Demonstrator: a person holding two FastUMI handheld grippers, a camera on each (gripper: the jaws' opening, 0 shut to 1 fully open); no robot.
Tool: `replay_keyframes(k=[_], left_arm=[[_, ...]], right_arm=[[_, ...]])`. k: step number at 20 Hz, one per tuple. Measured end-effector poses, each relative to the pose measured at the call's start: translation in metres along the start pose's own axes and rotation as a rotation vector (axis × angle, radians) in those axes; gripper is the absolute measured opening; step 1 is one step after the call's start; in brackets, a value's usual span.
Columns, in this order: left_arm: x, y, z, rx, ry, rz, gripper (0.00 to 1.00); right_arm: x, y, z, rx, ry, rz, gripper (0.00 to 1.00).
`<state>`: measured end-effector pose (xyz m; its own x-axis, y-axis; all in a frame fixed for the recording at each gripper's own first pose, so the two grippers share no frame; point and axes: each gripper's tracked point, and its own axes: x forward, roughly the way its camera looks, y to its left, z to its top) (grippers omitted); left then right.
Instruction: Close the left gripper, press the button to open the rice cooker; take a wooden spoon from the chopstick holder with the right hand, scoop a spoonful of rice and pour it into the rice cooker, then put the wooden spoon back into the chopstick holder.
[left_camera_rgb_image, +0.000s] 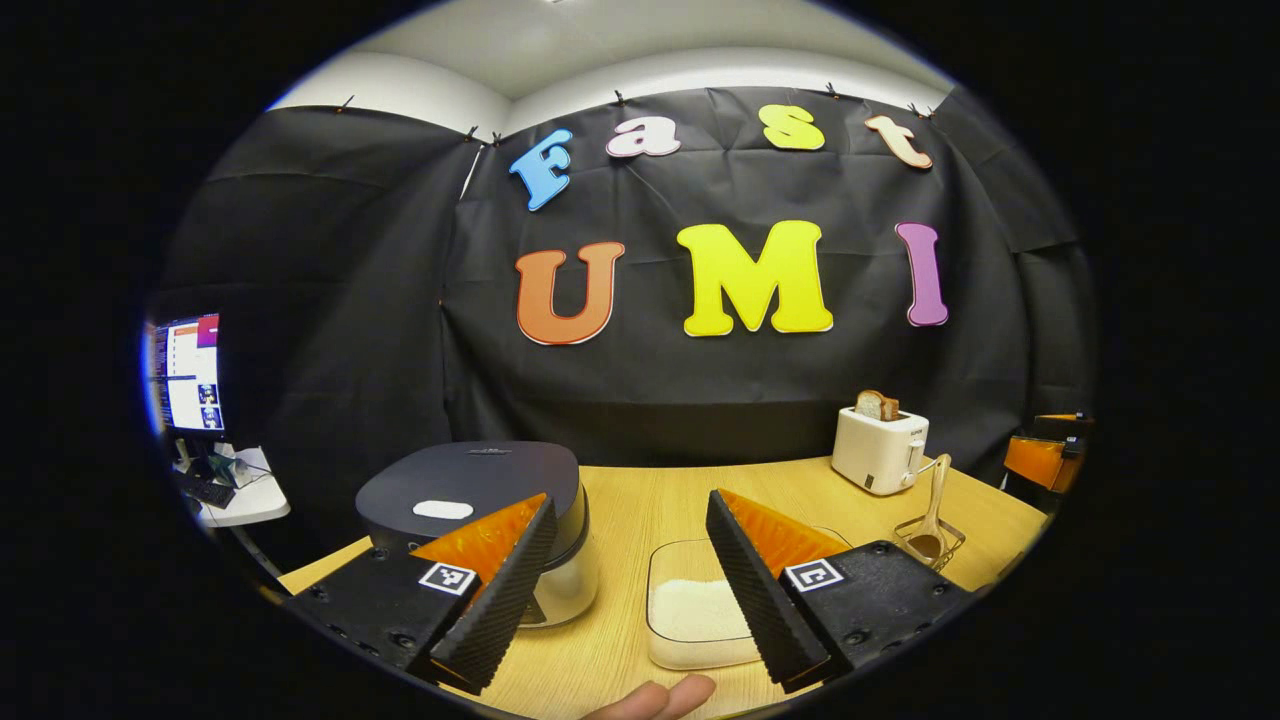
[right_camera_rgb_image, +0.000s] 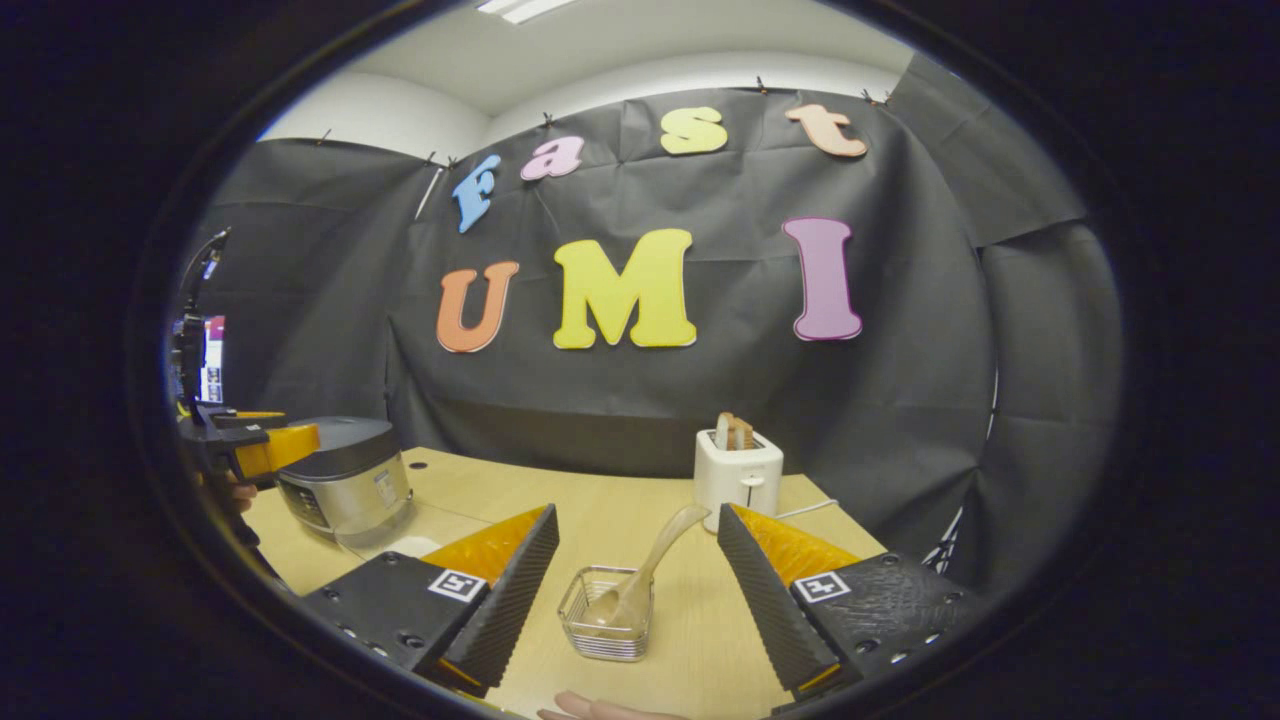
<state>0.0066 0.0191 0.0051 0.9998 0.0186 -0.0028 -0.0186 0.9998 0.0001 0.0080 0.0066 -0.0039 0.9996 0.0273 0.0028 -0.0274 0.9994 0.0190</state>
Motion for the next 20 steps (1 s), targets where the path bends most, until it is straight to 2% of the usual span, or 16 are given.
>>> replay_keyframes(k=[3, 5, 8, 9, 10, 11, 12, 14, 15, 18, 20], left_arm=[[0.001, 0.008, 0.009, -0.003, -0.013, 0.007, 0.93], [0.005, 0.018, 0.014, -0.004, -0.009, 0.013, 0.83], [0.013, 0.033, 0.02, 0.006, 0.019, 0.012, 0.54], [0.016, 0.039, 0.023, 0.014, 0.026, 0.015, 0.48], [0.02, 0.046, 0.028, 0.023, 0.029, 0.022, 0.32], [0.024, 0.054, 0.034, 0.028, 0.033, 0.035, 0.32], [0.028, 0.062, 0.038, 0.031, 0.038, 0.048, 0.2], [0.037, 0.08, 0.041, 0.023, 0.068, 0.077, 0.07], [0.041, 0.089, 0.037, 0.012, 0.102, 0.086, 0.03], [0.045, 0.116, 0.028, -0.04, 0.175, 0.118, 0.02], [0.051, 0.121, 0.023, -0.069, 0.205, 0.098, 0.02]], right_arm=[[0.003, -0.001, -0.005, 0.016, 0.014, 0.008, 0.96], [0.006, -0.003, -0.01, 0.026, 0.025, 0.007, 0.96], [0.007, -0.01, -0.017, 0.035, 0.043, -0.006, 0.96], [0.007, -0.01, -0.019, 0.037, 0.047, -0.009, 0.95], [0.007, -0.012, -0.021, 0.04, 0.049, -0.009, 0.95], [0.007, -0.013, -0.022, 0.044, 0.052, -0.01, 0.95], [0.008, -0.014, -0.024, 0.047, 0.057, -0.008, 0.94], [0.009, -0.014, -0.025, 0.054, 0.061, -0.005, 0.95], [0.008, -0.015, -0.026, 0.053, 0.065, -0.004, 0.94], [0.006, -0.016, -0.029, 0.046, 0.064, 0.002, 0.94], [0.007, -0.017, -0.033, 0.043, 0.069, 0.005, 0.94]])
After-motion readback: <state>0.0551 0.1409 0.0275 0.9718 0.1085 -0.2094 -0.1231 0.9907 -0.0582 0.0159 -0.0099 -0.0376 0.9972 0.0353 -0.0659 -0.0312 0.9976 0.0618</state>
